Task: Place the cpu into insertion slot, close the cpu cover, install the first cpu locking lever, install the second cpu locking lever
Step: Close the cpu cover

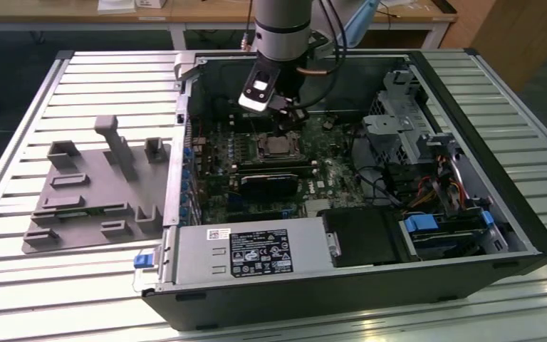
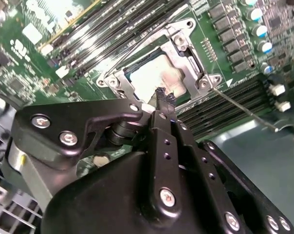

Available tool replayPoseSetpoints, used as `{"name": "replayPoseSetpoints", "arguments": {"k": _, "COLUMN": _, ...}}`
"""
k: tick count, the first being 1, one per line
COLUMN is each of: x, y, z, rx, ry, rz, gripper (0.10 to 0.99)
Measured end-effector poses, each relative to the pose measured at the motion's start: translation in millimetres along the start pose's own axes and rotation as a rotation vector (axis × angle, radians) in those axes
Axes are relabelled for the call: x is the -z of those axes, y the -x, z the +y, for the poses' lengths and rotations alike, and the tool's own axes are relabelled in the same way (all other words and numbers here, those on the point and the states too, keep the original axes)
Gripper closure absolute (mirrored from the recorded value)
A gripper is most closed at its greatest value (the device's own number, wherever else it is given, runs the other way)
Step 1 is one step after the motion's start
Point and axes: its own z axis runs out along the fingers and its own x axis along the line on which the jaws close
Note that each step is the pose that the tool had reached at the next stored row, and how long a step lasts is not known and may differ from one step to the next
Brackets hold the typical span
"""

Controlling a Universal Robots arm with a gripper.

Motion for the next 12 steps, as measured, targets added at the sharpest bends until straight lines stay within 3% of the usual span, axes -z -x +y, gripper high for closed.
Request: {"name": "replayPoseSetpoints", "arguments": {"k": 12, "x": -0.8, "y": 0.0, "z": -0.1, "rx": 0.234, "ry": -0.004, "rz": 0.0037, "gripper": 0.984}}
